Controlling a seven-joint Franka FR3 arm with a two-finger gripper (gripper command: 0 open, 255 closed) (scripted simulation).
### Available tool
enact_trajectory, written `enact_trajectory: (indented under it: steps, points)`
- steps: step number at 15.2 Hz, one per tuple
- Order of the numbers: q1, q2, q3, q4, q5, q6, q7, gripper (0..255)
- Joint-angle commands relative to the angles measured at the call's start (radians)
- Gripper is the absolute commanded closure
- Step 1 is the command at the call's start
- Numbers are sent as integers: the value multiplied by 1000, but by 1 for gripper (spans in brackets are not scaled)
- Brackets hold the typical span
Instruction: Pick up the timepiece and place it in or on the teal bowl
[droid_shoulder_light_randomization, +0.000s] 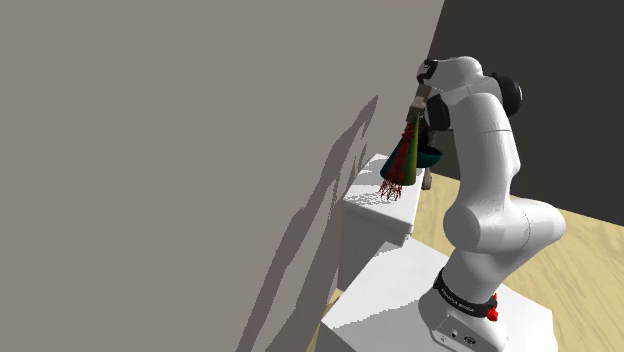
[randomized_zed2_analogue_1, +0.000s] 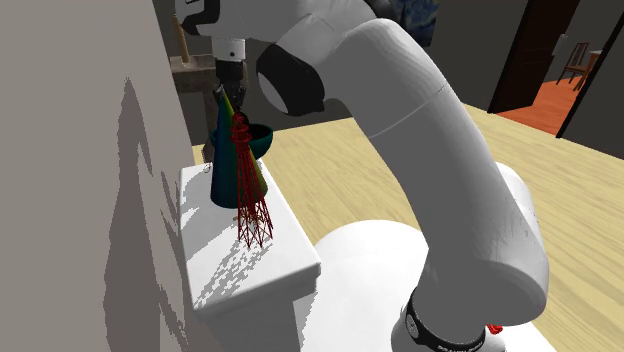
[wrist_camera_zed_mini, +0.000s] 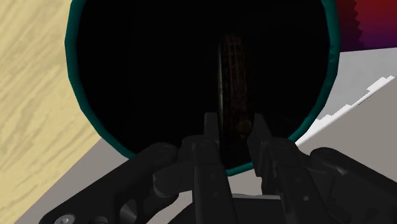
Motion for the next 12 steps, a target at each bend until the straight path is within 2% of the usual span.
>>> enact_trajectory:
  steps: [1,2,3,8,12]
  points:
    - [0,0,0,-1,0,0,0,255]
    - [0,0,0,-1,0,0,0,255]
    - [0,0,0,-1,0,0,0,0]
    - [0,0,0,-1,0,0,0,0]
    - [-88,34,14,208,10,-147,39,0]
